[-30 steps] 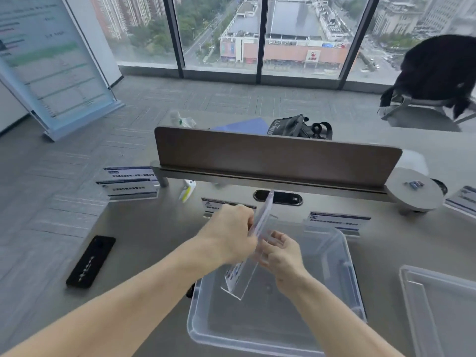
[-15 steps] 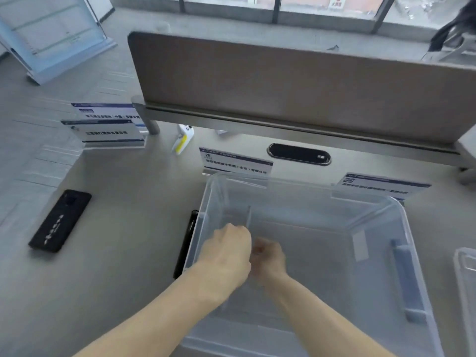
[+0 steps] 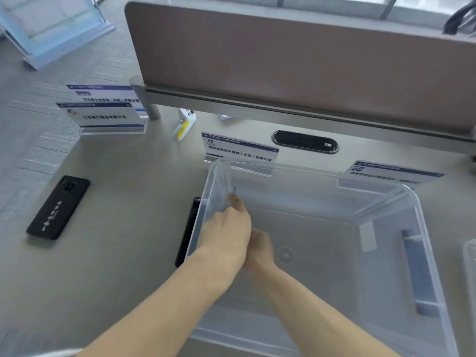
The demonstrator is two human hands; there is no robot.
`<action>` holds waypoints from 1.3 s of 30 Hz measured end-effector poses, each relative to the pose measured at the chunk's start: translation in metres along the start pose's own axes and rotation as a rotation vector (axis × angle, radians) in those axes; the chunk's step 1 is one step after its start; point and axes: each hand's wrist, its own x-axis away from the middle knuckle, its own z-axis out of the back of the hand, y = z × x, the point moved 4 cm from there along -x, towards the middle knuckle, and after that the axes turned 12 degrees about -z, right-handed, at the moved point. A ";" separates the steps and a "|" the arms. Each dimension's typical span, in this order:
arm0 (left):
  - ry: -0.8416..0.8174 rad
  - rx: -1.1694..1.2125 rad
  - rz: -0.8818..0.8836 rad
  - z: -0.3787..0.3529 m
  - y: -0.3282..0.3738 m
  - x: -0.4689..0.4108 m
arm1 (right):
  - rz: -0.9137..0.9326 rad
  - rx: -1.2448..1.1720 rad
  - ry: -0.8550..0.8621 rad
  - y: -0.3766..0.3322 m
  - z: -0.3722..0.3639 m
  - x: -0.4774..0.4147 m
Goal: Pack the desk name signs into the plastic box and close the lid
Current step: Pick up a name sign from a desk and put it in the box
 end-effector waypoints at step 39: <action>1.053 0.876 -0.907 0.392 0.328 0.127 | 0.735 -0.506 0.680 -0.073 0.566 0.326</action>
